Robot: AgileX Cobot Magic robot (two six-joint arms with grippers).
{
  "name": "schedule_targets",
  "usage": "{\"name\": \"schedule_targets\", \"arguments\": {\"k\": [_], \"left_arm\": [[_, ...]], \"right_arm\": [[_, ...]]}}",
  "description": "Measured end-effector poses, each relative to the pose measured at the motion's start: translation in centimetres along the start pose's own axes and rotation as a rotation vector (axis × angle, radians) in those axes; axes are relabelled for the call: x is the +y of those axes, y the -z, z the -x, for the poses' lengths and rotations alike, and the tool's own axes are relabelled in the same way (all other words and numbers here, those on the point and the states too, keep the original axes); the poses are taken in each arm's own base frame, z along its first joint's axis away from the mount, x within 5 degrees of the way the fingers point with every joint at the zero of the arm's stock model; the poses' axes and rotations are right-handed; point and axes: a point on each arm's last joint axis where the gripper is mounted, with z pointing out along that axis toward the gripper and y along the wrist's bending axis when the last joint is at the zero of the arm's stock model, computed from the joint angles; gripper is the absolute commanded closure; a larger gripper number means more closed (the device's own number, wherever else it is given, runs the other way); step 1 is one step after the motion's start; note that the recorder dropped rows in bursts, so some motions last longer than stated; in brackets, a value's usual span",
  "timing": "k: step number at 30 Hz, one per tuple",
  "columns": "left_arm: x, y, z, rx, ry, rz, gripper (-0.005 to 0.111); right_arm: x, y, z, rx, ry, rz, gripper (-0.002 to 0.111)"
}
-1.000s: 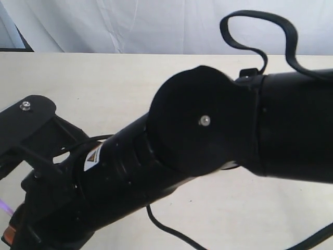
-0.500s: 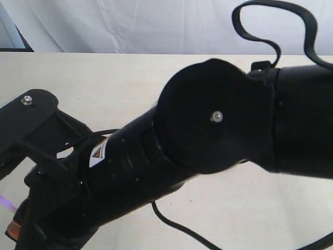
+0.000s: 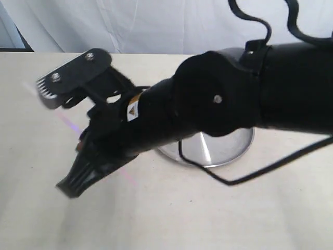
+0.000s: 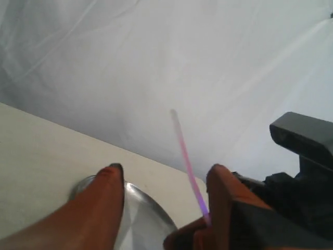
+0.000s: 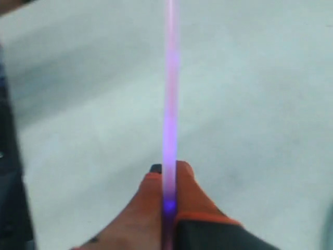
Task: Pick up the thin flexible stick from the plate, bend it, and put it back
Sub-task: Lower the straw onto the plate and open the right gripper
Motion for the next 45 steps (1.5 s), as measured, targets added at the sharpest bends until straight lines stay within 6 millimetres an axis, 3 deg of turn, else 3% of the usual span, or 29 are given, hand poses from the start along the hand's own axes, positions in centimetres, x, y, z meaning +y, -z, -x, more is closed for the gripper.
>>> {"name": "schedule_targets", "arguments": {"k": [8,12,16,21,29,36,39,42,45], "left_arm": [[1.3,0.1,0.3,-0.025,-0.122,0.141,0.062],[1.8,0.2,0.5,-0.04,-0.18,0.2,0.062],[2.4,0.4,0.9,-0.073,-0.219,0.283,0.062],[2.9,0.6,1.3,-0.093,-0.288,0.35,0.062],[2.6,0.4,1.0,-0.038,-0.509,0.313,0.062],[2.6,0.4,1.0,-0.035,-0.529,0.312,0.062],[2.6,0.4,1.0,-0.035,-0.53,0.313,0.062],[2.6,0.5,1.1,-0.037,-0.532,0.318,0.062],[2.8,0.5,1.2,-0.045,-0.532,0.346,0.062]], "right_arm": [[-11.2,0.6,-2.2,0.064,-0.192,-0.297,0.108],[-16.5,-0.9,-5.1,0.117,-0.309,-0.387,0.108],[-20.1,-3.1,-8.2,0.149,-0.418,-0.434,0.108],[-21.2,-5.5,-10.9,0.227,-0.468,-0.43,0.108],[-21.8,-6.7,-12.1,0.251,-0.453,-0.438,0.106],[-23.1,-6.0,-12.3,0.212,-0.46,-0.475,0.07],[-23.8,-5.8,-12.5,0.191,-0.465,-0.494,0.06],[-24.1,-5.6,-12.7,0.194,-0.472,-0.499,0.065],[-24.0,-5.3,-12.6,0.192,-0.497,-0.497,0.079]]}}
